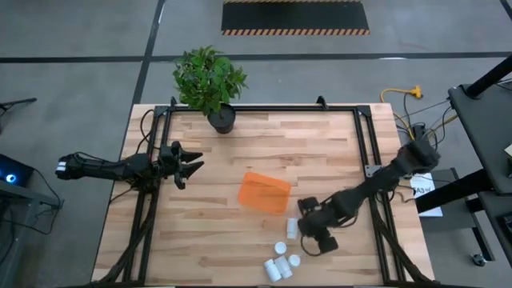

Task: Pick and place pill bottles into a basket
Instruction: Put the white pill bottle into the orange container

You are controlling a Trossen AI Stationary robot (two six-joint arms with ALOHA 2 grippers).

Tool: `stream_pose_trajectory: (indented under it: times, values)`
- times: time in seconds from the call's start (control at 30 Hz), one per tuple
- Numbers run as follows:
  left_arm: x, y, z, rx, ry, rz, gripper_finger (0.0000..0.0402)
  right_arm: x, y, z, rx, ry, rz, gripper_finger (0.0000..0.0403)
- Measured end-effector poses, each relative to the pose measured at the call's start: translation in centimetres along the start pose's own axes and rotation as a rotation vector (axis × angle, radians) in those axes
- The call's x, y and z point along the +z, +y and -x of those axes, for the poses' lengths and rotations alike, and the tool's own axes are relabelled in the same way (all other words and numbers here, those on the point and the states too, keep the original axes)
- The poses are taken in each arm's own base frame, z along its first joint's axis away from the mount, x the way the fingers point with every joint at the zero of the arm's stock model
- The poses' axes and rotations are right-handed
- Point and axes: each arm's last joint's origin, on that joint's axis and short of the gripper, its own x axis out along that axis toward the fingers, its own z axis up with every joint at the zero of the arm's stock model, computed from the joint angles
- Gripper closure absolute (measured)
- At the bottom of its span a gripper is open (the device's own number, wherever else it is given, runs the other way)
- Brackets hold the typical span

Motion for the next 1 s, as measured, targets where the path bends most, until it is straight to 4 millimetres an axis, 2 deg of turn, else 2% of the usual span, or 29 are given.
stream_pose_trajectory:
  times: [0.1, 0.23, 0.3, 0.4, 0.57, 0.7, 0.83, 1.0]
  values:
    - [0.0, 0.0, 0.0, 0.0, 0.0, 0.0, 0.0228, -0.2, -1.0, 2.6, -0.074, -0.194, -0.11, 0.026]
    - [0.0, 0.0, 0.0, 0.001, 0.002, -0.001, 0.0228, -1.0, -2.7, 5.6, -0.112, -0.573, -0.324, 0.026]
    - [0.0, 0.0, 0.0, 0.001, 0.002, -0.001, 0.0228, -2.0, -3.8, 6.7, -0.13, -0.747, -0.426, 0.026]
    - [-0.1, 0.0, 0.0, 0.002, 0.005, -0.002, 0.0228, -3.7, -5.2, 7.2, -0.163, -0.955, -0.528, 0.026]
    - [0.0, 0.0, 0.0, 0.002, 0.005, -0.002, 0.0228, -6.3, -7.6, 5.9, -0.137, -1.212, -0.626, 0.026]
    - [-0.1, 0.0, 0.0, 0.003, 0.006, -0.002, 0.0228, -7.5, -8.7, 4.2, -0.12, -1.283, -0.65, 0.026]
    - [0.0, 0.0, 0.0, 0.002, 0.004, -0.002, 0.0228, -7.4, -9.5, 3.5, -0.15, -1.313, -0.655, 0.026]
    - [0.0, 0.0, 0.0, 0.002, 0.004, -0.002, 0.0228, -5.6, -10.0, 2.6, -0.221, -1.256, -0.593, 0.026]
